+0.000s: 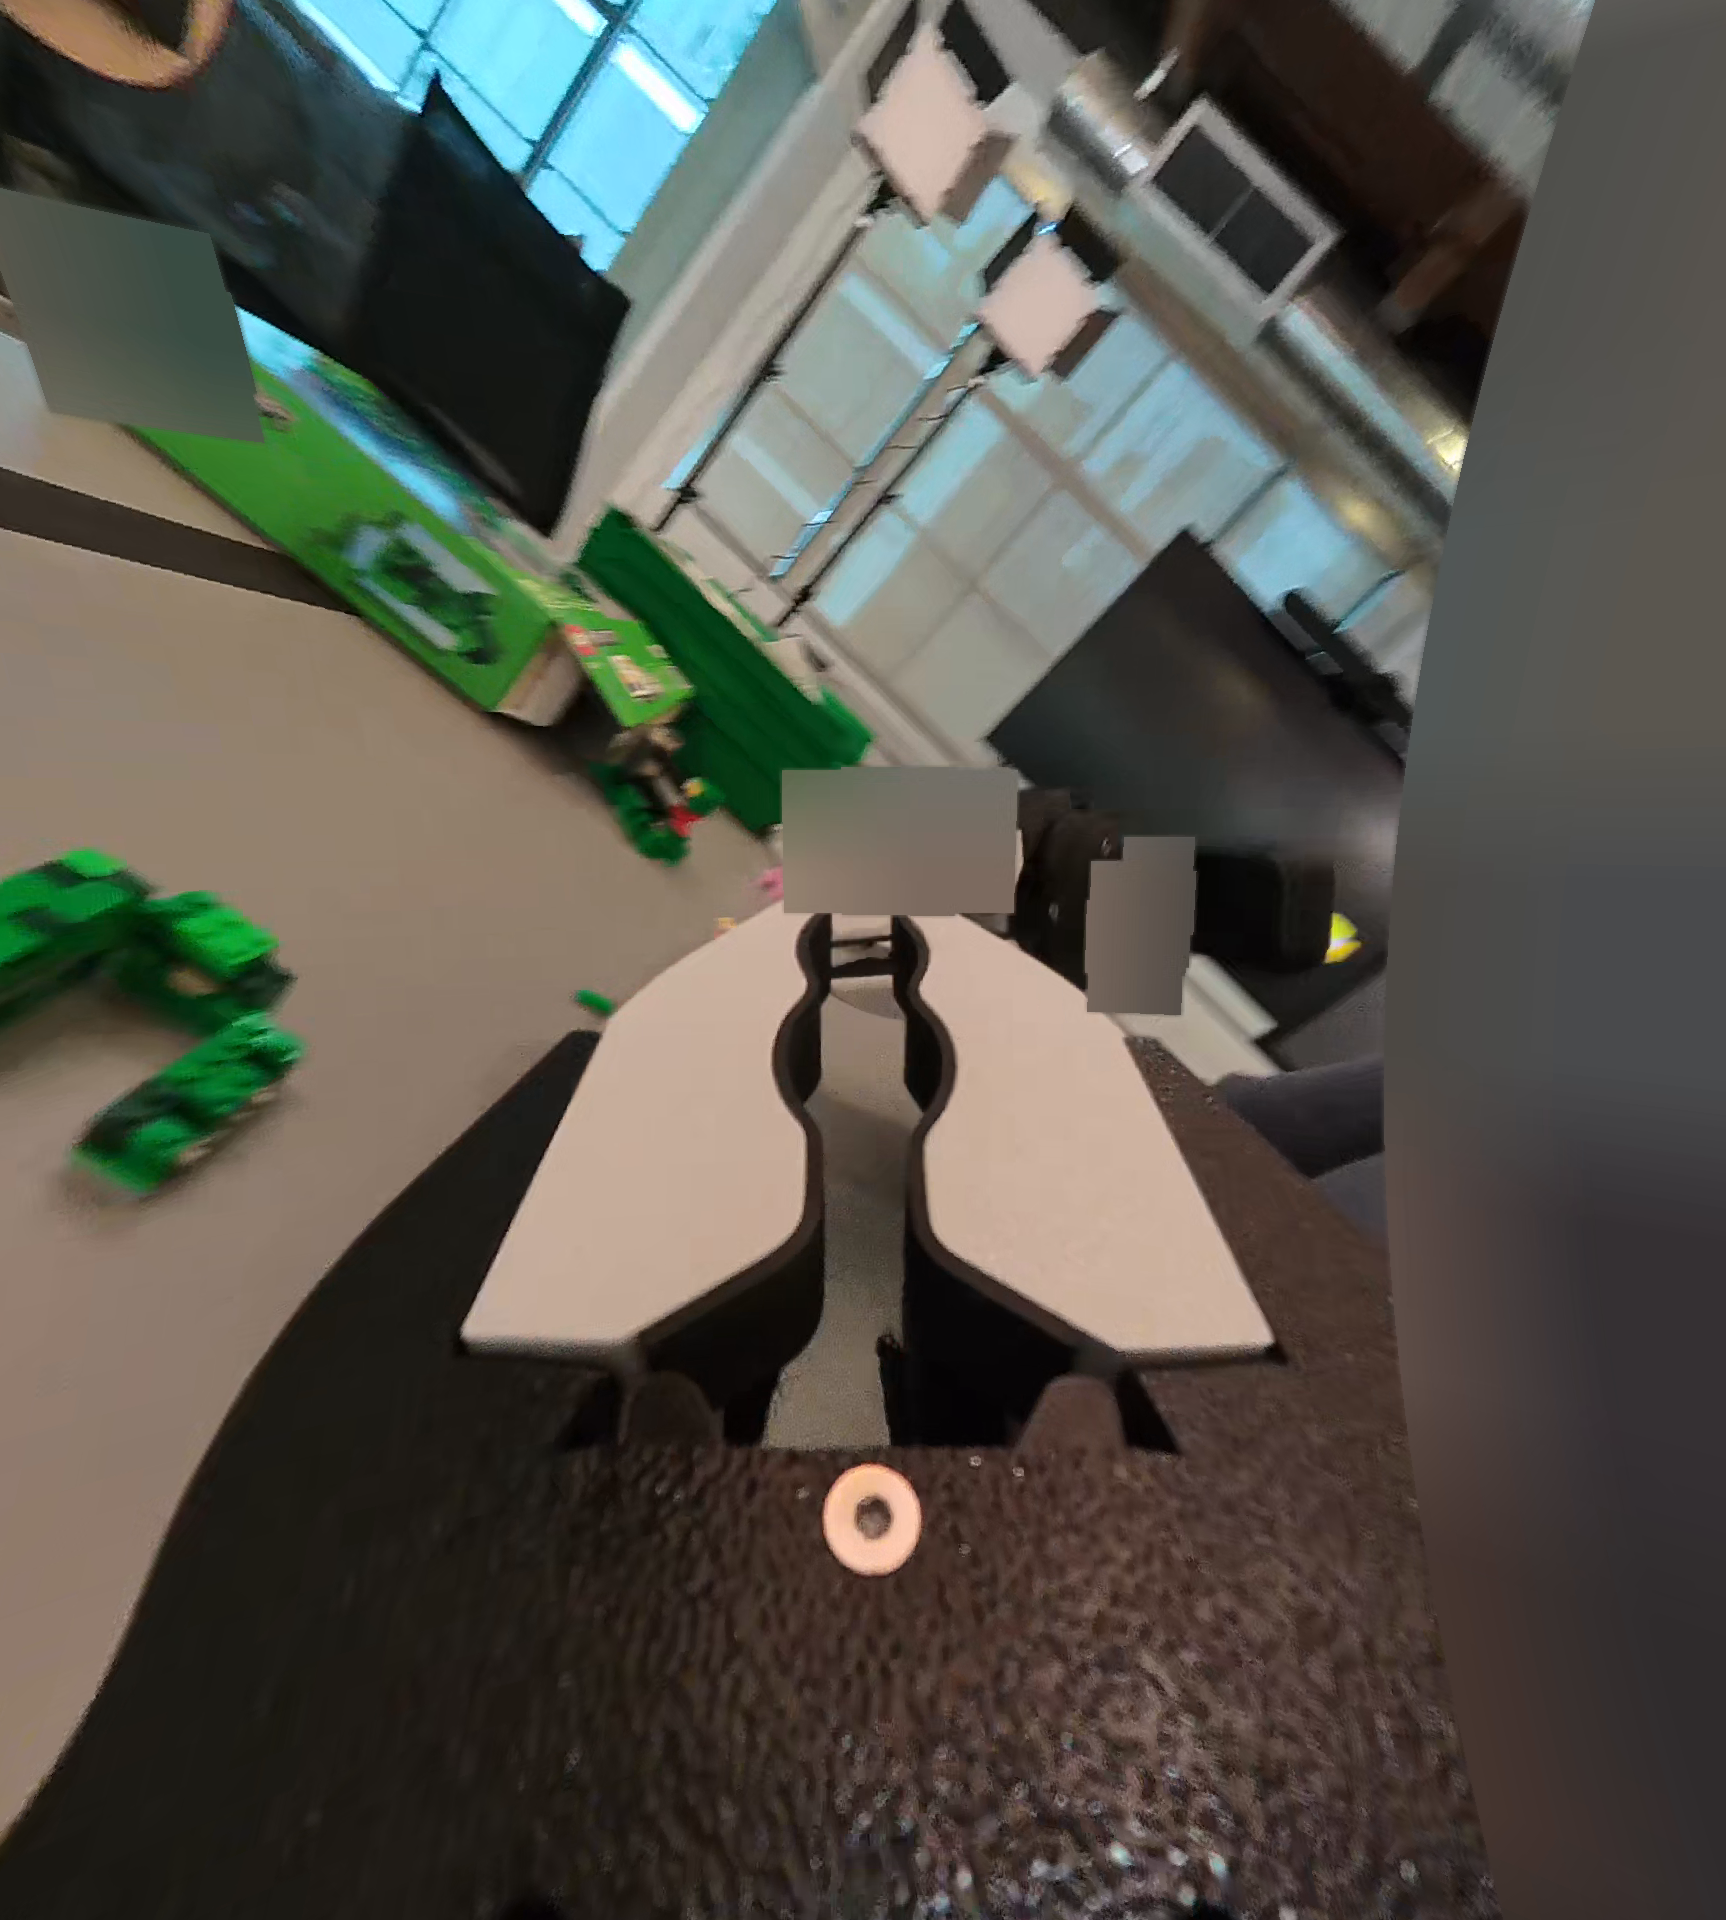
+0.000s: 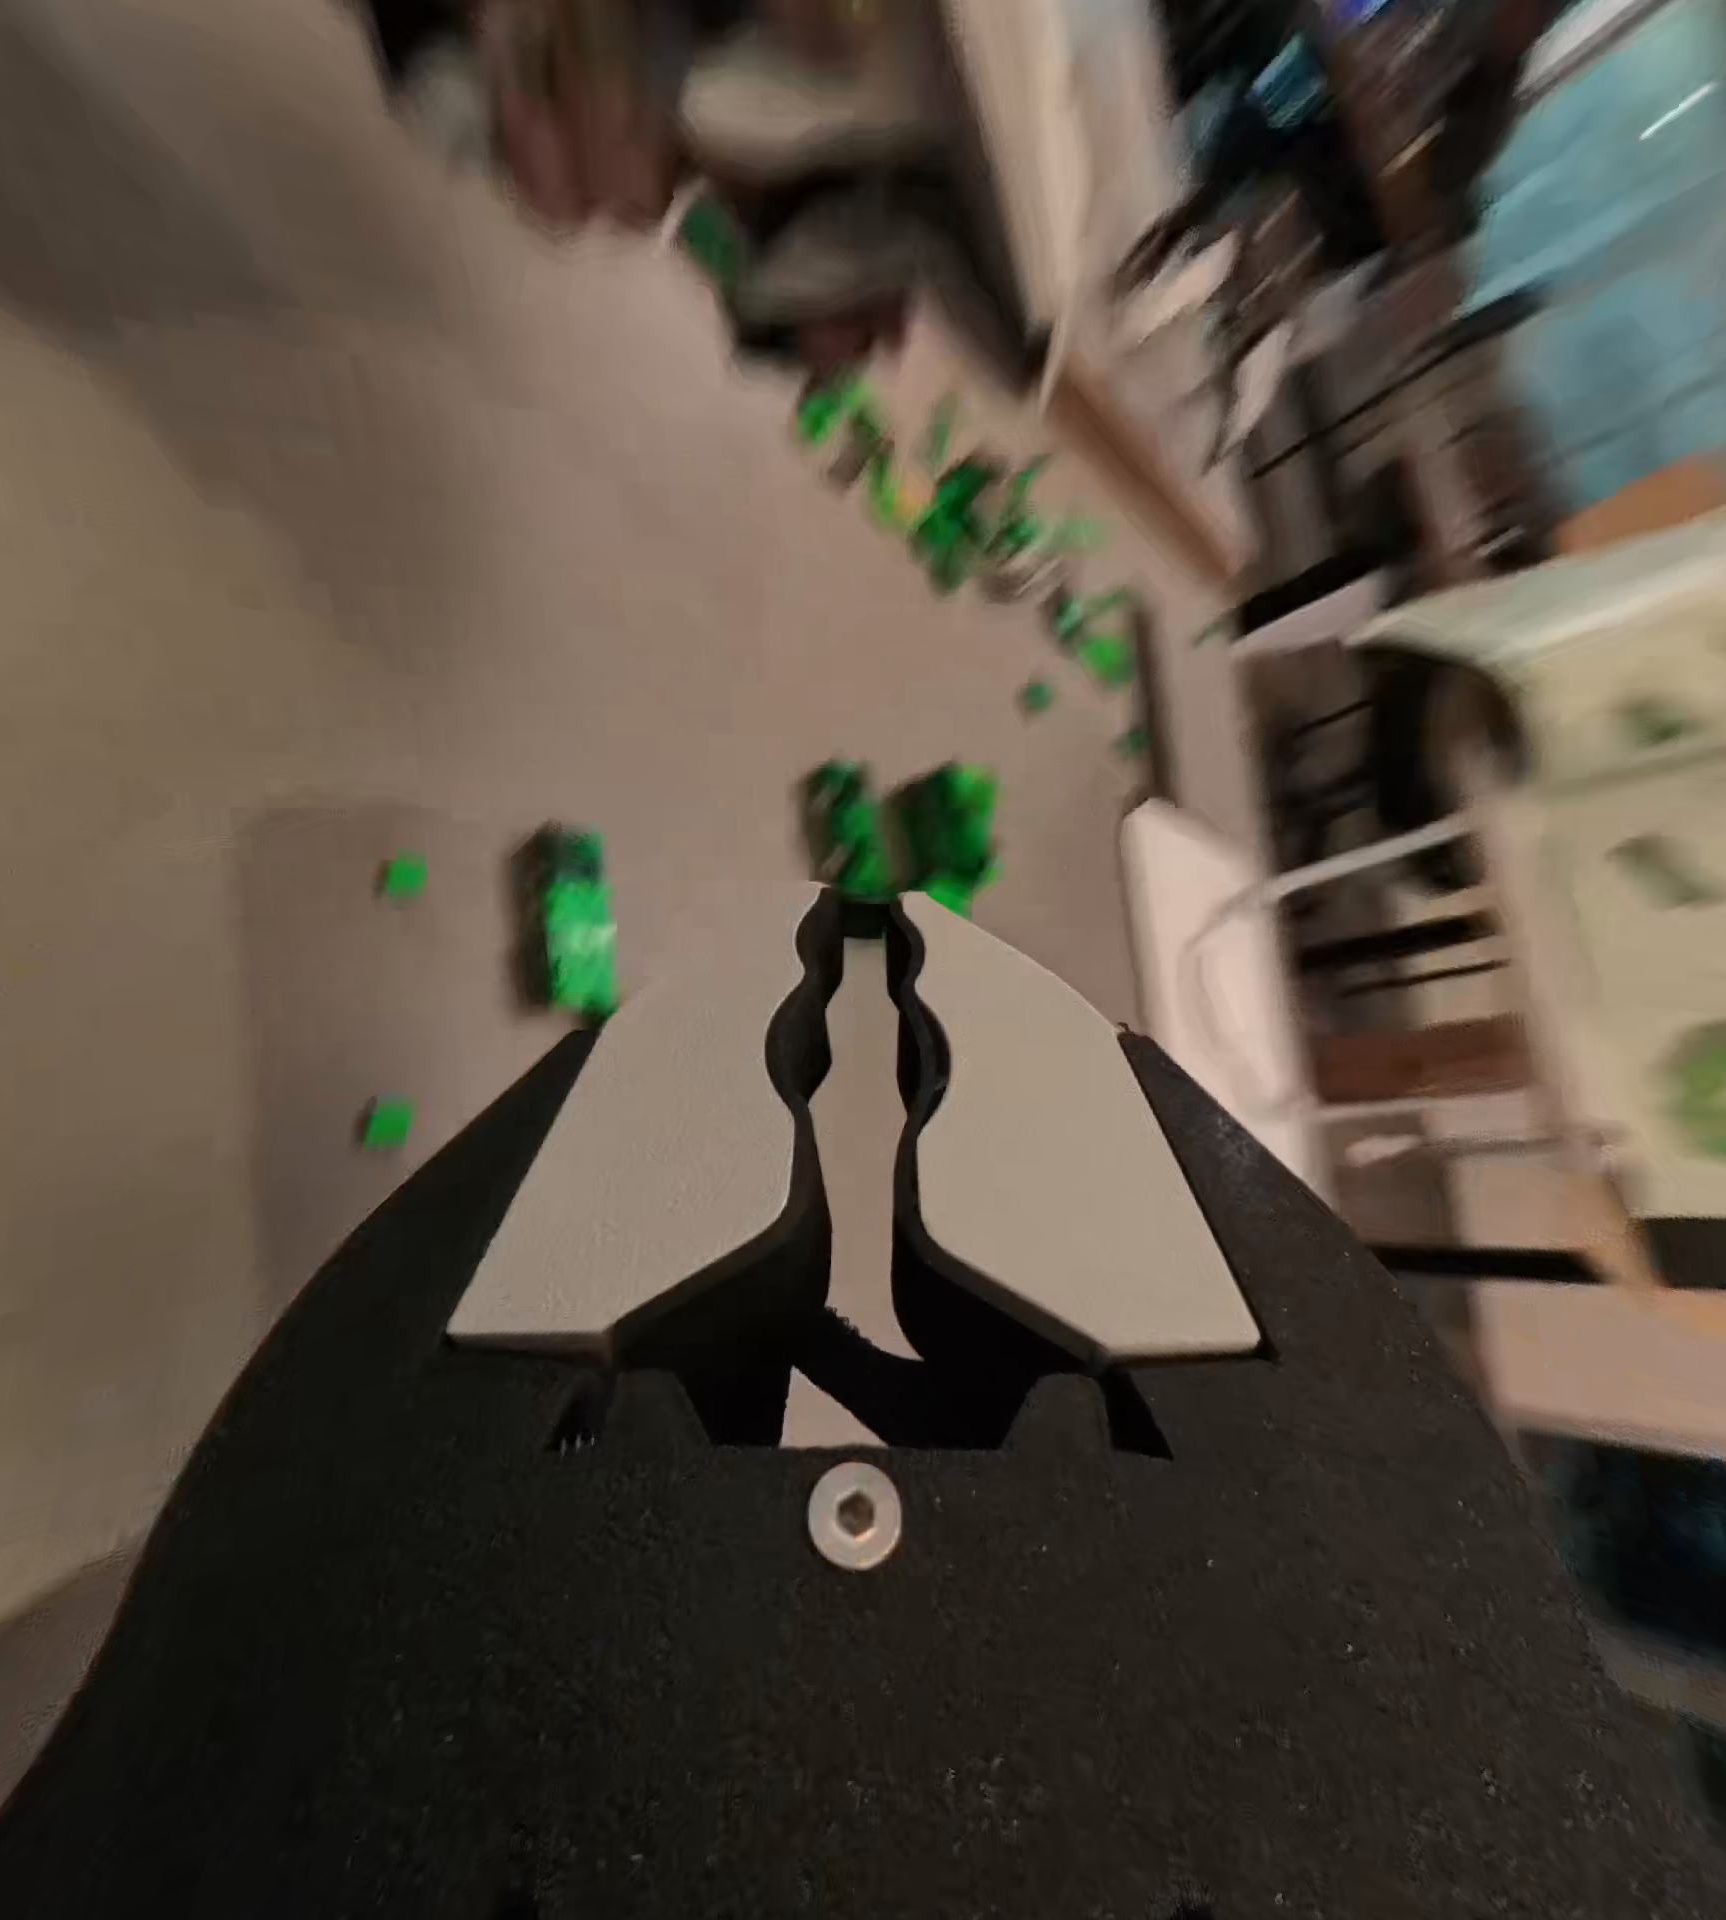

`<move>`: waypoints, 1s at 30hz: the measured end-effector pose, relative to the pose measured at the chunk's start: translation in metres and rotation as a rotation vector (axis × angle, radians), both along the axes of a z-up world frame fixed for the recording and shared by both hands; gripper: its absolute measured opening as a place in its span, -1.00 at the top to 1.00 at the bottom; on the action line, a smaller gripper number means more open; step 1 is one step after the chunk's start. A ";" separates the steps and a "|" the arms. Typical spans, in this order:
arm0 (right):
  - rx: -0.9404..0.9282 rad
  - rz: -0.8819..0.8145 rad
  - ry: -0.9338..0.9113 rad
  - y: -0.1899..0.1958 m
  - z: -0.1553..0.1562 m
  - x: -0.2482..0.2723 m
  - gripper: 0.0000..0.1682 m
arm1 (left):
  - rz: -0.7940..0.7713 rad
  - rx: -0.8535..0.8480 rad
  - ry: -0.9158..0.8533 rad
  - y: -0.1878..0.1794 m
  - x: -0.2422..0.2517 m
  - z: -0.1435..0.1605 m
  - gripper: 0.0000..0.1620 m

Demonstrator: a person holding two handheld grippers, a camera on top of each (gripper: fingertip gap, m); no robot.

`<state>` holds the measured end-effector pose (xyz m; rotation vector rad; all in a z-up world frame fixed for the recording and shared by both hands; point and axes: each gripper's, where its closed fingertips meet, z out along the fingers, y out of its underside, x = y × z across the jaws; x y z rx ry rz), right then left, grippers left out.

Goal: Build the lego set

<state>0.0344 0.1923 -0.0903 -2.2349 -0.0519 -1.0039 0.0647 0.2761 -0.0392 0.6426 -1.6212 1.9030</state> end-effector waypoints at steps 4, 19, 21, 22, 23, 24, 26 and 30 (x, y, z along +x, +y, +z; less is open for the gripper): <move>-0.188 -0.012 0.332 -0.046 -0.063 -0.010 0.91 | 0.108 0.120 -0.118 0.013 0.004 -0.013 0.91; -0.437 -0.041 0.661 -0.069 -0.109 -0.026 0.91 | 0.221 0.235 -0.217 0.030 0.007 -0.023 0.91; -0.427 -0.037 0.652 -0.068 -0.107 -0.028 0.85 | 0.237 0.234 -0.223 0.033 0.008 -0.022 0.91; -0.412 -0.036 0.646 -0.067 -0.105 -0.028 0.84 | 0.241 0.238 -0.225 0.034 0.009 -0.022 0.91; -0.390 -0.040 0.644 -0.066 -0.103 -0.028 0.83 | 0.246 0.243 -0.228 0.035 0.010 -0.023 0.91; -0.366 -0.048 0.648 -0.065 -0.101 -0.028 0.83 | 0.252 0.248 -0.230 0.036 0.010 -0.024 0.91; -0.312 -0.063 0.649 -0.064 -0.096 -0.029 0.83 | 0.277 0.267 -0.241 0.040 0.013 -0.026 0.91; -0.192 -0.085 0.622 -0.064 -0.084 -0.028 0.83 | 0.351 0.318 -0.248 0.057 0.023 -0.034 0.91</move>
